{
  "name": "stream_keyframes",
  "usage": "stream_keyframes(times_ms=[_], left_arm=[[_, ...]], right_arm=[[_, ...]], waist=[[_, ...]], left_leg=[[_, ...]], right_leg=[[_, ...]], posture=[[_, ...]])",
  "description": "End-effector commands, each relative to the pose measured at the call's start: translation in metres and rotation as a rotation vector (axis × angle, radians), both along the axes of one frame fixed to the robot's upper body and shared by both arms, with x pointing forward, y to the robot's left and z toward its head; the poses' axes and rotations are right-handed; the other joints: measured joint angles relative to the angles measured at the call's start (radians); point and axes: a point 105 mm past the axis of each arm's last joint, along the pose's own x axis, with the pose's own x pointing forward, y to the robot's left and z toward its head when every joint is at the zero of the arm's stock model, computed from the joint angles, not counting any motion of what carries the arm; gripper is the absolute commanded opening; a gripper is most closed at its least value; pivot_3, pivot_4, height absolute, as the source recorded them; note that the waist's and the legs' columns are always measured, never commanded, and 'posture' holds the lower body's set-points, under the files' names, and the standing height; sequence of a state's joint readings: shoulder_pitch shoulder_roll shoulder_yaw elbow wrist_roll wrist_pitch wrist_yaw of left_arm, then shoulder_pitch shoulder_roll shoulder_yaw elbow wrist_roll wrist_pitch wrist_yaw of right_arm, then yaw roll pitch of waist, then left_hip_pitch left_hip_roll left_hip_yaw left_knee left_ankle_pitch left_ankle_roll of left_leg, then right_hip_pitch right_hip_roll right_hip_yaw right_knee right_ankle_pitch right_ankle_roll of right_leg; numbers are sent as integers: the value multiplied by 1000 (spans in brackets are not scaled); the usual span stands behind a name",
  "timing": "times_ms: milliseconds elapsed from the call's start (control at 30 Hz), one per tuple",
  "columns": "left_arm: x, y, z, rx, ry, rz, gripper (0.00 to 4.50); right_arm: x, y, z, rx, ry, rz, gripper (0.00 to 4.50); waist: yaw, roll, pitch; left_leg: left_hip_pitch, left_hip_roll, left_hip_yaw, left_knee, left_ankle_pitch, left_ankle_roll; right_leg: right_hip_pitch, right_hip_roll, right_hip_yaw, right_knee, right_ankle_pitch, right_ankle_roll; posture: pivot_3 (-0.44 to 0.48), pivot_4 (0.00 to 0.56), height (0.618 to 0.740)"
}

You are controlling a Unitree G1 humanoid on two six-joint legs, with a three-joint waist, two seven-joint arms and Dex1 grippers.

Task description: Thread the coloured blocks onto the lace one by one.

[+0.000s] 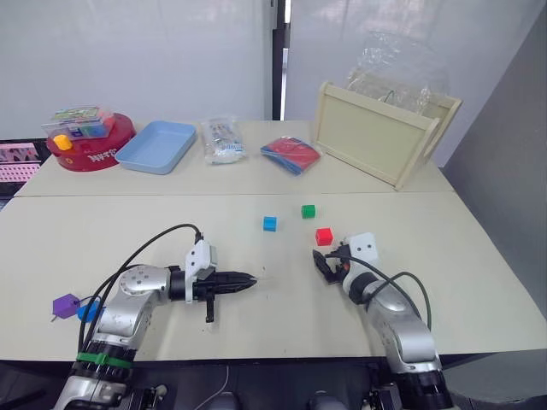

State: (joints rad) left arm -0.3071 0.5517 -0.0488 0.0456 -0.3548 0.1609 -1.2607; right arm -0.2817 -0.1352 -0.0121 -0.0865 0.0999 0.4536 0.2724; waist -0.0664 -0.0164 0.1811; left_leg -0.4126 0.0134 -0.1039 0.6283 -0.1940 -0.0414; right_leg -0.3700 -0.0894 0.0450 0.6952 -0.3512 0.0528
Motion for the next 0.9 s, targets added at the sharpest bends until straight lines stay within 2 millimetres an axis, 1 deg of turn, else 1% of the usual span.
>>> stream_keyframes(times_ms=[33, 133, 233, 333, 367, 400, 533, 567, 600, 633, 733, 767, 800, 900], left_arm=[[-5, -2, 7, 7, -38, 3, 0], [-7, 2, 7, 7, -38, 14, 0], [-16, 3, 9, -12, 57, -45, 0], [-12, 6, 13, -16, 28, -15, 0], [-11, 6, 13, -11, 23, -11, 0], [-10, 7, 13, -10, 21, -9, 0], [-9, 5, 11, -13, 14, -9, 0], [-9, 5, 11, -16, 19, -14, 0], [-10, 4, 11, -18, 22, -22, 0], [-11, 3, 10, -21, 25, -28, 0], [-12, 2, 9, -24, 26, -33, 0], [-12, 2, 9, -24, 22, -34, 0], [-13, 2, 9, -28, 26, -43, 0], [-15, 3, 6, -19, 33, -59, 0]], right_arm=[[10, -1, 12, 34, -43, -20, 4028], [19, 3, 14, 27, -48, -4, 4028], [24, 8, 16, 16, -55, 20, 4028], [27, 9, 17, 26, -60, 12, 4028], [28, 8, 19, 34, -62, 9, 3519], [28, 8, 20, 40, -63, 6, 3280], [22, 11, 19, 44, -25, 23, 1869], [20, 11, 19, 50, -9, 26, 1578], [16, 12, 18, 55, 14, 36, 1209], [10, 13, 17, 57, 44, 51, 1163], [-8, 15, 15, 71, 130, 92, 1163], [-17, 18, 14, 90, 161, 120, 1163], [-32, 23, 11, 107, 211, 159, 1163], [-63, 29, 5, 141, 309, 213, 1163]], waist=[[0, 0, 0], [-1, 0, 0], [-3, 0, 0], [-2, 0, 0], [-2, 0, 0], [-2, 0, 0], [-2, 0, 0], [-2, 0, 0], [-2, 0, 0], [-2, 0, 0], [0, 0, 0], [1, 0, 0], [1, 0, 0], [3, 0, 0]], left_leg=[[0, 0, 0, 0, 0, 0], [0, 0, 0, 0, 0, 0], [1, 0, 0, 0, 0, 0], [1, 0, 0, -1, 0, 0], [1, 0, 0, -1, 0, 0], [1, 0, 0, -1, 0, 0], [1, 0, 0, -1, 0, 0], [1, 0, 0, -1, 0, 0], [1, 0, 0, -1, 0, 0], [1, 0, 0, -1, 0, 0], [0, 0, 0, -1, 0, 0], [0, 0, 0, -1, 0, 0], [0, 0, 0, -1, 0, 0], [0, 0, -1, -1, 0, 0]], right_leg=[[0, 0, 0, 0, 0, 0], [0, 0, 0, 0, 0, 0], [0, 0, 0, 0, 0, 0], [0, 0, 0, 0, 0, 0], [0, 0, 0, 0, 0, 0], [0, 0, 0, 0, 0, 0], [0, 0, 0, 0, 0, 0], [0, 0, 0, 0, 0, 0], [0, 0, 0, 0, 0, 0], [0, 0, 0, 1, 0, 0], [0, 0, 0, 0, 0, 0], [0, 0, 0, 0, 0, 0], [0, 0, 0, 0, 0, 0], [0, 0, 0, 0, 0, 0]], posture=[[0, 150, 740], [0, 150, 740], [0, 150, 740], [0, 150, 740], [0, 150, 740], [0, 150, 740], [0, 150, 740], [0, 150, 740], [0, 150, 740], [0, 150, 740], [0, 150, 740], [0, 150, 740], [0, 150, 740], [0, 150, 740]])
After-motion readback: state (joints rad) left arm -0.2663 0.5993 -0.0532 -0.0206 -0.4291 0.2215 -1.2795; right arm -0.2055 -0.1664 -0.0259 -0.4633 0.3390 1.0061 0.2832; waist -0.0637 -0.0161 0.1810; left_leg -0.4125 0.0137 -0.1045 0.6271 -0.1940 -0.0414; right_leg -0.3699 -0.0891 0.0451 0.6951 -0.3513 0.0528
